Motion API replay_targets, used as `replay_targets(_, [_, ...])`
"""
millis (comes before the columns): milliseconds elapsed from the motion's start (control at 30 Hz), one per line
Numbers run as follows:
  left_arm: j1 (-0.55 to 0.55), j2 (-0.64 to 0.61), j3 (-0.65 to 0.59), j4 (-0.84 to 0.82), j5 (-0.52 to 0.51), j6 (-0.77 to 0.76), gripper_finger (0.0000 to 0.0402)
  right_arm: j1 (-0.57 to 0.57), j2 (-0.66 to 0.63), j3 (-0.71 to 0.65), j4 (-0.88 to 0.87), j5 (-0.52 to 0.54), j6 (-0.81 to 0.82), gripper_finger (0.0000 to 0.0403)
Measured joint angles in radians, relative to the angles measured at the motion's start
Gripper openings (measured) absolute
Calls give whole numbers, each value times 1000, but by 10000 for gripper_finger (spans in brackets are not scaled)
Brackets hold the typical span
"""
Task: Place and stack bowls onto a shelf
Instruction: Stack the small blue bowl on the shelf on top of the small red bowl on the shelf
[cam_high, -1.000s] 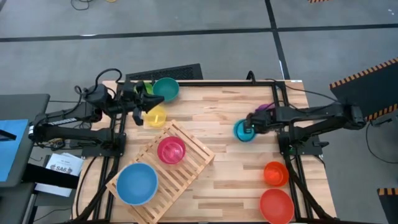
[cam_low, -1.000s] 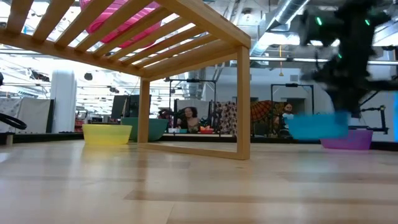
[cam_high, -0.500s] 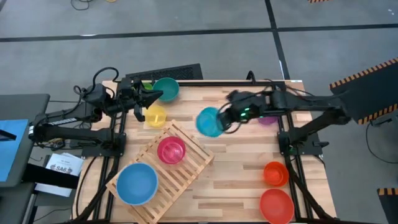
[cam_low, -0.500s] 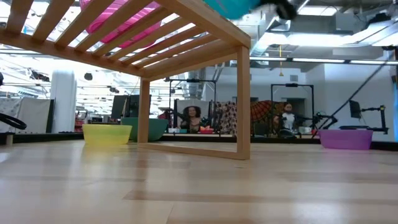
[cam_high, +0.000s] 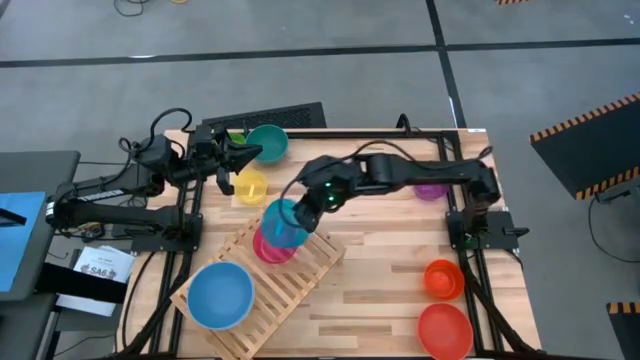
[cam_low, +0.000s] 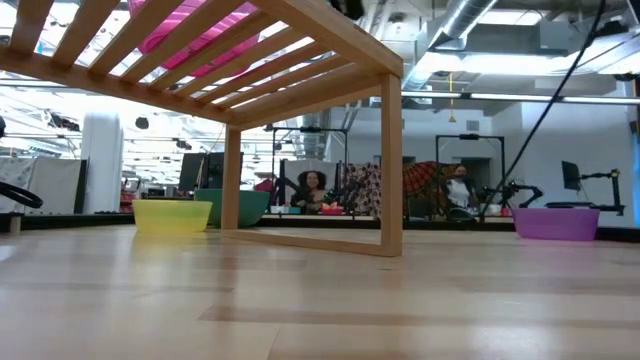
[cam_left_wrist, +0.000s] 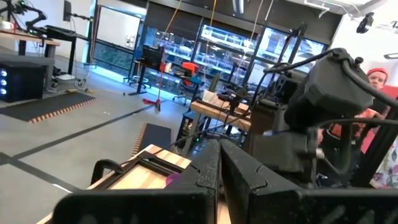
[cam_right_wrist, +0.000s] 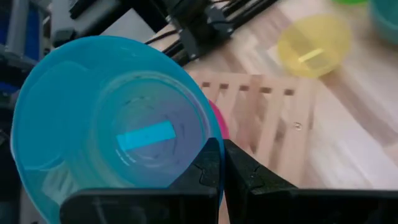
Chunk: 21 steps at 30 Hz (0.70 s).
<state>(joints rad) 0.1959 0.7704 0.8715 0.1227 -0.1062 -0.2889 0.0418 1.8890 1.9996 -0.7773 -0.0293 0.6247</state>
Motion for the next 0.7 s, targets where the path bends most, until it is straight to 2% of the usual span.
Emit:
replay_targets(233, [0,0,0,0,0,-1,0,9,79,16,6,-28,3,39])
replay_targets(700, [0,0,0,-1,-11,-3,0,-5,83,17,16,-40,-46,48])
